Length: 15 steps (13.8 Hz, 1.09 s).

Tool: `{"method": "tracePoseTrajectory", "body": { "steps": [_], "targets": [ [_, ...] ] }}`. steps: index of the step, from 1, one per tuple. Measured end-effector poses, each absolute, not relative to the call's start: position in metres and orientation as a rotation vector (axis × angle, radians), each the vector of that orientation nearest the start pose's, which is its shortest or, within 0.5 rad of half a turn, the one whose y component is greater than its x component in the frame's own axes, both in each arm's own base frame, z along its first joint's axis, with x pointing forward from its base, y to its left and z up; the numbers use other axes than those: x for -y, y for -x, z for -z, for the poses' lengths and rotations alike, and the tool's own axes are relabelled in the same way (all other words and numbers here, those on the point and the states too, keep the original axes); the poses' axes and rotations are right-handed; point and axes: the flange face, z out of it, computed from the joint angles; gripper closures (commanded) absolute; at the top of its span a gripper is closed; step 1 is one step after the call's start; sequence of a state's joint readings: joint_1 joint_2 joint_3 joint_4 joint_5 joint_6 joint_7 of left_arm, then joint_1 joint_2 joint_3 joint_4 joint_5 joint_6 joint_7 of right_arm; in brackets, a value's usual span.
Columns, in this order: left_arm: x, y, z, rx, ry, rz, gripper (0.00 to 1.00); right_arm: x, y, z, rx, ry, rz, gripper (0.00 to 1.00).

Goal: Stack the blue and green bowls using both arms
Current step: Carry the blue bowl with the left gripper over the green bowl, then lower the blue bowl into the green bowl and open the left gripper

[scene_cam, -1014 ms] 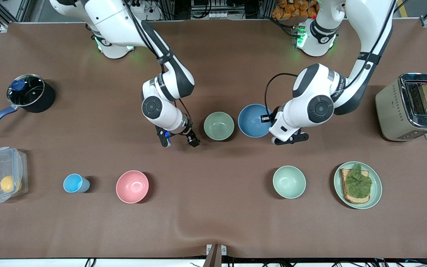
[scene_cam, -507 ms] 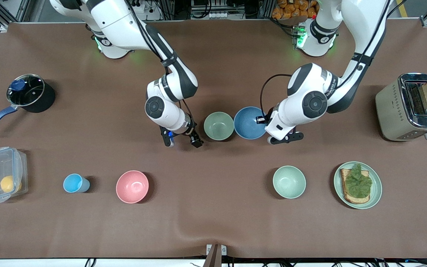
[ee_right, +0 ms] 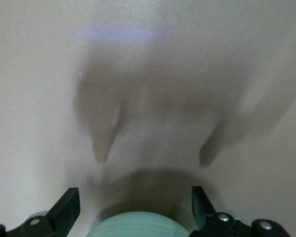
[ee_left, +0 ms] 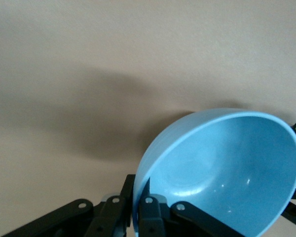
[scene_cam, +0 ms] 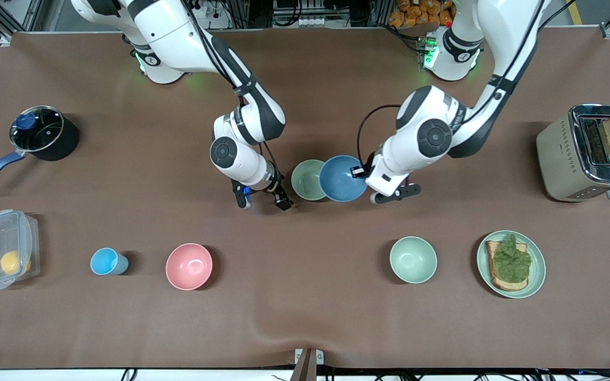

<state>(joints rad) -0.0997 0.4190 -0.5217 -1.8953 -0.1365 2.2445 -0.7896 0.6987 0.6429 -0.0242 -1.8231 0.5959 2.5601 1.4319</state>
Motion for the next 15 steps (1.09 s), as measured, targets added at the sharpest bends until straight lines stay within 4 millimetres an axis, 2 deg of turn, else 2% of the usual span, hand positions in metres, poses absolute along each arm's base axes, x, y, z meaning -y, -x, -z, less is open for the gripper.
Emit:
{"method": "tracePoseTrajectory", "body": {
  "steps": [3,6,12,13,15],
  "targets": [
    [0.376,-0.506,-0.293,0.531,3.295,-0.409,1.00,-0.404,-0.516,-0.189,-1.673,2.333,-0.359,0.00],
    [0.394,-0.503,-0.277,0.577,3.281,-0.463,1.00,-0.405,-0.516,-0.189,-1.674,2.333,-0.359,0.00],
    [0.402,-0.500,-0.248,0.597,3.234,-0.501,1.00,-0.405,-0.516,-0.189,-1.673,2.333,-0.360,0.00],
    [0.405,-0.499,-0.243,0.603,3.221,-0.501,0.89,-0.406,-0.515,-0.189,-1.672,2.334,-0.360,0.00],
    [0.411,-0.496,-0.234,0.613,3.203,-0.503,0.00,-0.408,-0.514,-0.189,-1.667,2.338,-0.361,0.00]
  ]
}}
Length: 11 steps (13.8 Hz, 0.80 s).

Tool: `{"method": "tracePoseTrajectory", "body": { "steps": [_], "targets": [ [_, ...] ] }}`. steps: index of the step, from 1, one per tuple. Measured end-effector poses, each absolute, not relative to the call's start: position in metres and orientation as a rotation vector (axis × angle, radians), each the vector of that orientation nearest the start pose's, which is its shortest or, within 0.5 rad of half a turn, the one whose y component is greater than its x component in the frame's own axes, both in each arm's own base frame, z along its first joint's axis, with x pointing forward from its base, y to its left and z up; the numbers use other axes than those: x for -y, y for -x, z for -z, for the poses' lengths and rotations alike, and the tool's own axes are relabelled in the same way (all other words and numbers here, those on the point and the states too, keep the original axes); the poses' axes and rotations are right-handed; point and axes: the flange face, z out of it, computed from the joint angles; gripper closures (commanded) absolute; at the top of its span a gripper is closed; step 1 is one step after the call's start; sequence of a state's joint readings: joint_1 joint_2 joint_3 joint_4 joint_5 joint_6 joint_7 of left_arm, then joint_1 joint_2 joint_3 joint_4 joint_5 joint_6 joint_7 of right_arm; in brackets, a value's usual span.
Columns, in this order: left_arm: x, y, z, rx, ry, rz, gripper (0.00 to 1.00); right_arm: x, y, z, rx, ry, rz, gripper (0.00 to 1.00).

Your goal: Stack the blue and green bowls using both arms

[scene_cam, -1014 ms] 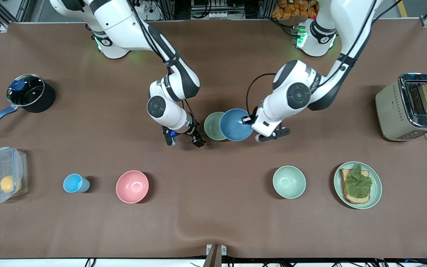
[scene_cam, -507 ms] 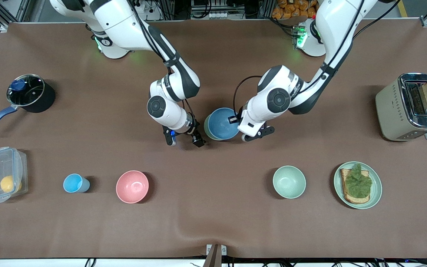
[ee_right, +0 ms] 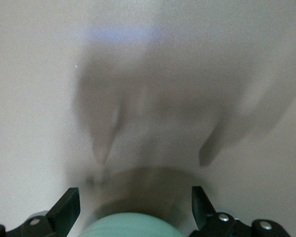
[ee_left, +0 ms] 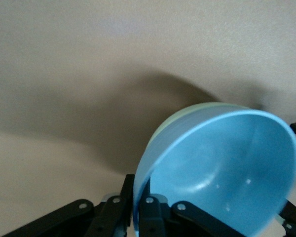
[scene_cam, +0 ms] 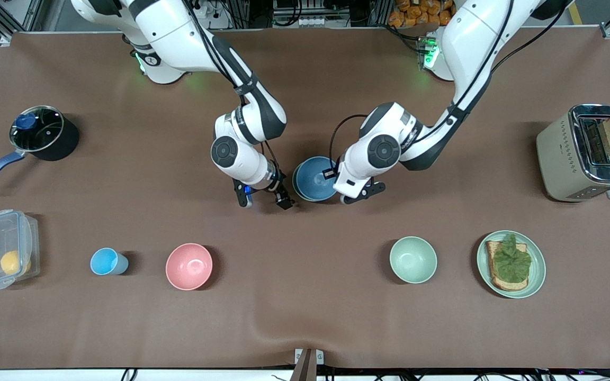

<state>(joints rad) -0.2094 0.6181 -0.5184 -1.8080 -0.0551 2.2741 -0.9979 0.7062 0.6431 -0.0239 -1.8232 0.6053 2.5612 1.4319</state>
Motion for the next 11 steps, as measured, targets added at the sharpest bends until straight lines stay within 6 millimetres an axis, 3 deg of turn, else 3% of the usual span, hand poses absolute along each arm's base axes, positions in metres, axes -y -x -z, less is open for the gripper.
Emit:
{"method": "tracePoseTrajectory", "body": {
  "steps": [7,11],
  "targets": [
    [0.426,-0.493,-0.243,0.565,3.209,-0.452,0.00,-0.408,-0.513,-0.188,-1.668,2.340,-0.362,0.00],
    [0.422,-0.505,-0.283,0.539,3.168,-0.464,0.00,-0.408,-0.513,-0.187,-1.667,2.342,-0.364,0.00]
  ]
}}
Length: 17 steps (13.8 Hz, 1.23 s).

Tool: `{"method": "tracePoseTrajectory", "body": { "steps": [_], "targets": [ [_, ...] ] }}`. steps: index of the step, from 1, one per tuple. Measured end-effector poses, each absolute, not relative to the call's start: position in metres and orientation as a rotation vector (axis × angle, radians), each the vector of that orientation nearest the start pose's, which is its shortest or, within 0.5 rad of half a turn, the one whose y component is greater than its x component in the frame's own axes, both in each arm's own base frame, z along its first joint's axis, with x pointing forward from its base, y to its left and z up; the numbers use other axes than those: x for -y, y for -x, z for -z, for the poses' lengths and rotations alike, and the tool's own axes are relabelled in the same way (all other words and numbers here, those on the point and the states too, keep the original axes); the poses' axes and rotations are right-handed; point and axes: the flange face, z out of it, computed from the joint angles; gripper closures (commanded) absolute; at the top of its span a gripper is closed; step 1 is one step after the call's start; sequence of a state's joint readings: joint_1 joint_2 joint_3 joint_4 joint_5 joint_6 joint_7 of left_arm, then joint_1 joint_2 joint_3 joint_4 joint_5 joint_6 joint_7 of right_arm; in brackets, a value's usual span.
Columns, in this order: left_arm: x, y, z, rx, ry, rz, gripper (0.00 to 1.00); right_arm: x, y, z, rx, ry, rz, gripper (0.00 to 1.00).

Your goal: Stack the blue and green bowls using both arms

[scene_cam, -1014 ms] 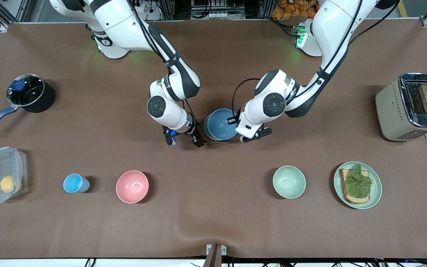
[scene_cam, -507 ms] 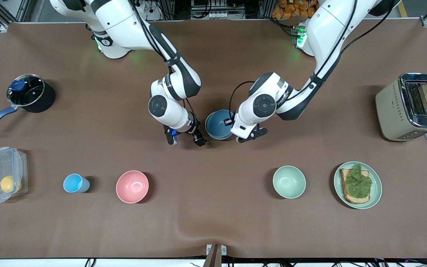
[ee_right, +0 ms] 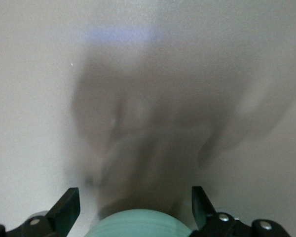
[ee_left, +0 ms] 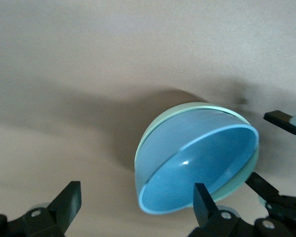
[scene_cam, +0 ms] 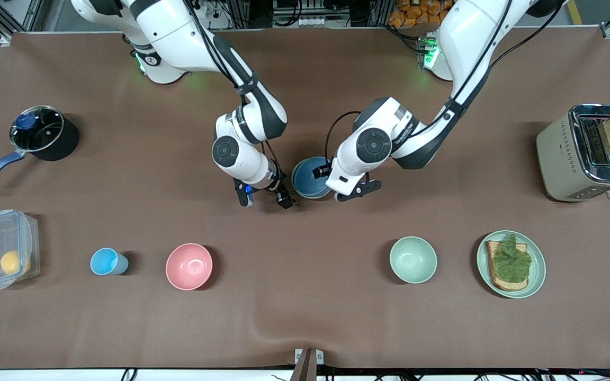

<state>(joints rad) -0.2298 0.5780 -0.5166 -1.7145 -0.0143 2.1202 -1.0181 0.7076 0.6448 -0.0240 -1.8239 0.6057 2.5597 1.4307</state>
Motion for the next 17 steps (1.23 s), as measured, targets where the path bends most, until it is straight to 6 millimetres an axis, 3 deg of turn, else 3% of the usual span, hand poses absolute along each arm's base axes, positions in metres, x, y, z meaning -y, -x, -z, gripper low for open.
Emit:
{"method": "tracePoseTrajectory", "body": {
  "steps": [2,4,9,13,15,17],
  "targets": [
    [0.416,-0.518,-0.313,0.544,3.154,-0.461,0.00,-0.407,-0.512,-0.189,-1.650,2.372,-0.395,0.00],
    [0.398,-0.539,-0.339,0.553,3.136,-0.388,0.00,-0.395,-0.516,-0.202,-1.613,2.440,-0.487,0.00],
    [0.313,-0.596,-0.396,0.568,3.088,-0.077,0.00,-0.326,-0.536,-0.267,-1.545,2.672,-0.575,0.00],
    [0.248,-0.624,-0.450,0.490,3.109,0.036,0.00,-0.269,-0.544,-0.310,-1.435,2.795,-0.641,0.00],
    [0.222,-0.631,-0.487,0.454,3.102,0.055,0.00,-0.235,-0.552,-0.328,-1.385,2.823,-0.662,0.00],
    [0.198,-0.634,-0.507,0.433,3.094,0.058,0.00,-0.202,-0.557,-0.348,-1.356,2.848,-0.656,0.00]
  ]
}}
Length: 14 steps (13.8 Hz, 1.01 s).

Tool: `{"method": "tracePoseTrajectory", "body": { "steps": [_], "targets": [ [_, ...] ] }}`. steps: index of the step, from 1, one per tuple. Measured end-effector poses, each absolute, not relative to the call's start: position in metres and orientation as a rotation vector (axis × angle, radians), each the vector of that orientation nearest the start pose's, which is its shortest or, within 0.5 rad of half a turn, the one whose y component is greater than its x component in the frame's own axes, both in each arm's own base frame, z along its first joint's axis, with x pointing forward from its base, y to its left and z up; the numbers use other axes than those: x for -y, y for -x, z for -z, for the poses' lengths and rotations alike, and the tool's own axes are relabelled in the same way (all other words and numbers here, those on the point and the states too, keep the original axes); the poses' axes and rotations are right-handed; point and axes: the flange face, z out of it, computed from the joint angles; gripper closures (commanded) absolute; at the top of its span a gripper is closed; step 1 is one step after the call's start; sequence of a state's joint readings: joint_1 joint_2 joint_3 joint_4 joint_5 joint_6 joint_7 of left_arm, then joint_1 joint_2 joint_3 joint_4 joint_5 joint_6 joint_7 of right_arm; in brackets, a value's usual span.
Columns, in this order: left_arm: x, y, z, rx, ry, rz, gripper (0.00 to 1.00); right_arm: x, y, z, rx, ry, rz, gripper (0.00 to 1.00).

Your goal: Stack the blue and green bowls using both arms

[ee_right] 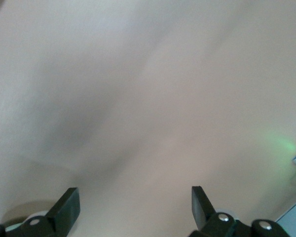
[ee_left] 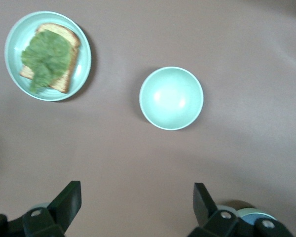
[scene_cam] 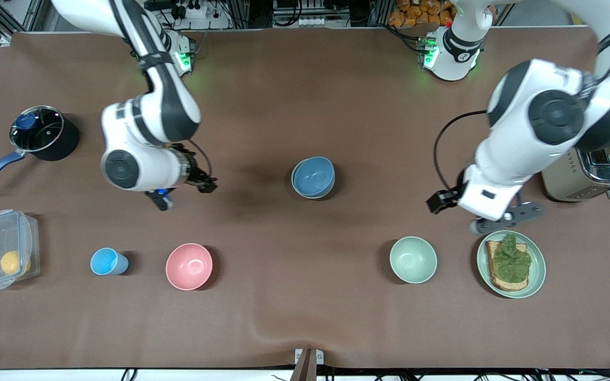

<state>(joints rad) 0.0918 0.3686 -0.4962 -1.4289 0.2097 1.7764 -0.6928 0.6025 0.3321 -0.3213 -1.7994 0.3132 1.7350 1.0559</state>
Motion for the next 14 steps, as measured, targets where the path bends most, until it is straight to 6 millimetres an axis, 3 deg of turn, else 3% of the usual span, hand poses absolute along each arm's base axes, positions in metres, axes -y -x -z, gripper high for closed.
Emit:
{"method": "tracePoseTrajectory", "body": {
  "steps": [3,7,12,14],
  "targets": [
    [0.175,-0.632,-0.535,0.353,3.091,0.095,0.00,-0.155,-0.561,-0.385,-1.224,2.873,-0.689,0.00],
    [0.128,-0.613,-0.578,0.228,3.058,0.064,0.00,-0.101,-0.572,-0.421,-1.099,2.876,-0.714,0.00],
    [0.089,-0.570,-0.619,0.100,3.082,-0.015,0.00,0.014,-0.581,-0.467,-0.862,2.910,-0.677,0.00],
    [0.082,-0.557,-0.627,0.050,3.073,-0.038,0.00,0.039,-0.576,-0.485,-0.727,2.969,-0.628,0.00]
  ]
}}
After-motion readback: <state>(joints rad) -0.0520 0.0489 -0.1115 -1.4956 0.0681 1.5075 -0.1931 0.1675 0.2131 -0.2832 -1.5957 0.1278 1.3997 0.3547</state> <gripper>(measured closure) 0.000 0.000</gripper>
